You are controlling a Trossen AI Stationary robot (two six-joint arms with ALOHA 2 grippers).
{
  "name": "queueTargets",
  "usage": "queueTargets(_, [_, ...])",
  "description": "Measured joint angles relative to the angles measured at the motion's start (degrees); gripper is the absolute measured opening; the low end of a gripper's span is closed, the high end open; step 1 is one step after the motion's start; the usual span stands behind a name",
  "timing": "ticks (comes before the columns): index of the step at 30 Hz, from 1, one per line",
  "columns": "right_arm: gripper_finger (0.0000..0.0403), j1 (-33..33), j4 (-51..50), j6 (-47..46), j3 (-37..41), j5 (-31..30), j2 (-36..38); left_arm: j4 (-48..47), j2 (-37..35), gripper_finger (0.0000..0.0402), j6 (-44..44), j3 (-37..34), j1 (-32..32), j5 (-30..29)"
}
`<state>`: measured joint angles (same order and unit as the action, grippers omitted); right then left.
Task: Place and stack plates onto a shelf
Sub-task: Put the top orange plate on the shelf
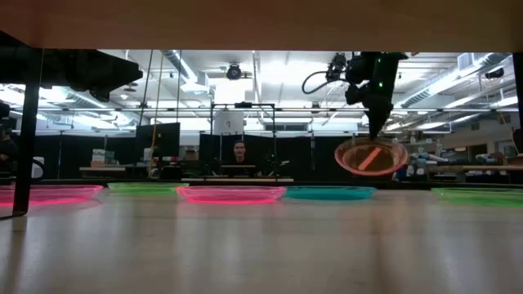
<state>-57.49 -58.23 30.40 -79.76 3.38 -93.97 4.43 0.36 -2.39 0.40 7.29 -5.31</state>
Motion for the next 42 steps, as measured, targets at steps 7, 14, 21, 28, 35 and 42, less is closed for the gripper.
queueTargets(7, [0.0003,1.0,-5.5,-0.5,-4.9,5.0,0.0,0.0,0.0,0.0130,0.0,0.0,0.0,0.0])
queueTargets(14, [0.0003,3.4,-11.1,-0.4,-7.6,11.3,0.0,0.0,0.0,0.0130,0.0,0.0,0.0,0.0])
queueTargets(21, [0.0003,6.4,-17.3,-0.8,-11.6,19.2,0.0,0.0,0.0,0.0130,0.0,0.0,0.0,0.0])
queueTargets(28, [0.0003,11.9,-22.1,-3.7,-15.2,26.2,0.0,0.0,0.0,0.0130,0.0,0.0,0.0,0.0])
queueTargets(35, [0.0003,20.9,-23.4,-6.9,-15.9,28.0,0.0,0.0,0.0,0.0130,0.0,0.0,0.0,0.0])
queueTargets(42, [0.0003,32.1,-23.4,-10.1,-15.9,28.1,0.0,0.0,0.0,0.0130,0.0,0.0,0.0,0.0])
